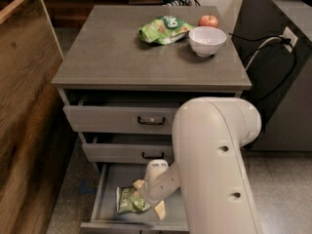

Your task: Pick green jalapeno chip bag from bottom drawer and place on counter

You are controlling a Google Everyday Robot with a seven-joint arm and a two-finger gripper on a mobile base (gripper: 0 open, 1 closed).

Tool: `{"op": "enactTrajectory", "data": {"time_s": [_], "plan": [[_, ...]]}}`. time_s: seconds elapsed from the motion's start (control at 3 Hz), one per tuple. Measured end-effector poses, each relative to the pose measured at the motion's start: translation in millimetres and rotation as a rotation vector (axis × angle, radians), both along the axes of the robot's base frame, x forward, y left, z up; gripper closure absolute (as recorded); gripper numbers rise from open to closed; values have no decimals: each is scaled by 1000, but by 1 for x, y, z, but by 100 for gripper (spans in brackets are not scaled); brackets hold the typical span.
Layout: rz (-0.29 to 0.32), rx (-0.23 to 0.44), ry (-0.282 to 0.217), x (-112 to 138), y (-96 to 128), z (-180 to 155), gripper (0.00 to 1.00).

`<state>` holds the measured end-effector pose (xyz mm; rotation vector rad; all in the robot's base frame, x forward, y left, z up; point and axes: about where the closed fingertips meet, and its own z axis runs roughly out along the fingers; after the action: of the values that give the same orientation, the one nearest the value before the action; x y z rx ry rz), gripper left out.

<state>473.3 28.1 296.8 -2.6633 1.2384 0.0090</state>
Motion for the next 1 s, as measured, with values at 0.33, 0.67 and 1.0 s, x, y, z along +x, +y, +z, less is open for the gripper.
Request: {"op": "enactTrajectory", "data": {"time_s": [0.33, 0.67, 1.0], "plan": [[11, 45, -60, 13, 5, -15, 0], [111, 83, -117, 21, 9, -46, 0], [98, 94, -110, 24, 9, -54, 0]]}}
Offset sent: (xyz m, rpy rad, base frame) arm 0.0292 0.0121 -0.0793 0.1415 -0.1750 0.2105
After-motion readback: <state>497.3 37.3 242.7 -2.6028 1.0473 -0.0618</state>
